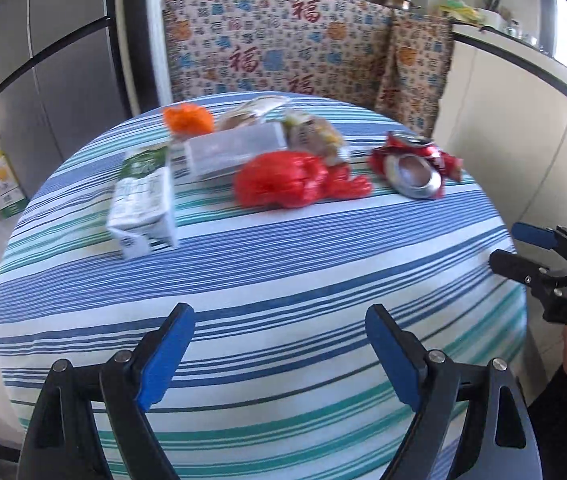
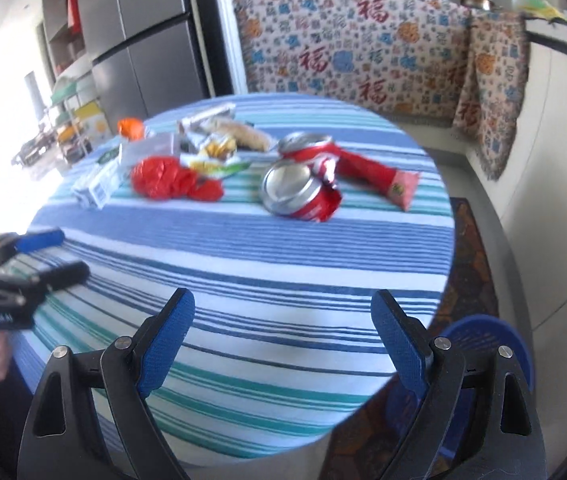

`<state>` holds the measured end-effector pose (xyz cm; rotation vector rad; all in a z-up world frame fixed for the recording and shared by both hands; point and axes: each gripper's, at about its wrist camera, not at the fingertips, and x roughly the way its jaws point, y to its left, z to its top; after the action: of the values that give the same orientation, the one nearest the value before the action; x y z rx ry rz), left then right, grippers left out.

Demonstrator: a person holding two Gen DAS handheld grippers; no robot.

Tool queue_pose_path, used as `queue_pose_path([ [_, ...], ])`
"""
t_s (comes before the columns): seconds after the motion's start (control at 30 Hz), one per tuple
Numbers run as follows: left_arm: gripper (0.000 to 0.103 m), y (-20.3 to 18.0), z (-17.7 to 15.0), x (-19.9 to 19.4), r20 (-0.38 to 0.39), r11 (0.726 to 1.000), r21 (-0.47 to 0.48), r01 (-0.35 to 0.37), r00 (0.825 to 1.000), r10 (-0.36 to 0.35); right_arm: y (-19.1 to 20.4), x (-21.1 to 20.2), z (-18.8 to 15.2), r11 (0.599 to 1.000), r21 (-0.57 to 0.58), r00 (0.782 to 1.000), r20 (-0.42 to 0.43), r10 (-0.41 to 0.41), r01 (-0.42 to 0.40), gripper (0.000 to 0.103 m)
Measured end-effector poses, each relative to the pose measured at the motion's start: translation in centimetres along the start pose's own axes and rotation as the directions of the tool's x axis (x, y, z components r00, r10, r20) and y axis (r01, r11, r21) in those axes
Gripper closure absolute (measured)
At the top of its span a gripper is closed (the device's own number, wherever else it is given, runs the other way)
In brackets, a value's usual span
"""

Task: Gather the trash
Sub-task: 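Move both tools back over the table toward the remaining trash, then grasp the milk carton with the left gripper while the right gripper grasps the red can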

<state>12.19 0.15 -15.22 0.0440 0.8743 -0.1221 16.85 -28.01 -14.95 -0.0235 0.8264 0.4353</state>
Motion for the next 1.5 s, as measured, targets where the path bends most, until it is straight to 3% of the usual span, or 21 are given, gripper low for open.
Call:
queue_pose_path([
  [0.2, 0.014, 1.4, -0.1, 1.5, -0.059, 0.998, -0.038, -0.050, 0.997, 0.048, -1.7, 2.9, 0.3, 0.995, 0.076, 0.998, -0.043, -0.055, 0.058, 0.012],
  [0.33, 0.014, 2.4, 0.3, 2.0, -0.082, 0.995, -0.052, -0.080, 0.994, 0.075, -1.9, 4.0, 1.0, 0.993, 0.111, 0.999, -0.050, -0.020, 0.026, 0.013],
  [0.63, 0.012, 5.0, 3.3, 4.2, -0.083, 0.989, -0.088, -0.116, 0.991, 0.108, -1.3, 5.5, 2.4, 0.997, 0.076, 0.997, -0.072, -0.005, 0.010, 0.014],
  [0.9, 0.012, 6.9, 5.0, 5.5, -0.086, 0.980, -0.131, -0.152, 0.986, 0.141, -2.9, 6.6, 4.3, 0.984, 0.157, 0.993, -0.069, 0.092, -0.081, 0.014],
  [1.13, 0.014, 8.3, 6.1, 5.7, -0.070, 0.980, -0.157, -0.122, 0.991, 0.112, -2.8, 8.6, 6.3, 0.983, 0.134, 0.987, -0.085, 0.137, -0.125, 0.014],
  [1.27, 0.015, 8.9, 6.7, 5.3, -0.044, 0.980, -0.183, -0.085, 0.996, 0.078, -2.5, 8.4, 6.9, 0.978, 0.142, 0.986, -0.045, 0.159, -0.151, 0.015],
  [1.4, 0.033, 8.9, 7.2, 5.6, -0.050, 0.983, -0.169, -0.073, 0.997, 0.065, -1.9, 8.0, 7.6, 0.985, 0.109, 0.990, -0.026, 0.135, -0.131, 0.021],
  [1.43, 0.036, 8.9, 7.4, 5.8, -0.055, 0.984, -0.164, -0.075, 0.996, 0.066, -1.9, 8.2, 7.5, 0.986, 0.111, 0.991, -0.035, 0.132, -0.127, 0.028],
  [1.47, 0.046, 8.9, 7.4, 5.9, -0.056, 0.984, -0.161, -0.077, 0.996, 0.068, -2.1, 8.6, 7.5, 0.986, 0.117, 0.991, -0.044, 0.127, -0.121, 0.036],
  [1.5, 0.047, 8.9, 7.5, 6.0, -0.059, 0.984, -0.157, -0.080, 0.996, 0.072, -2.2, 8.9, 7.5, 0.987, 0.121, 0.992, -0.055, 0.116, -0.108, 0.043],
])
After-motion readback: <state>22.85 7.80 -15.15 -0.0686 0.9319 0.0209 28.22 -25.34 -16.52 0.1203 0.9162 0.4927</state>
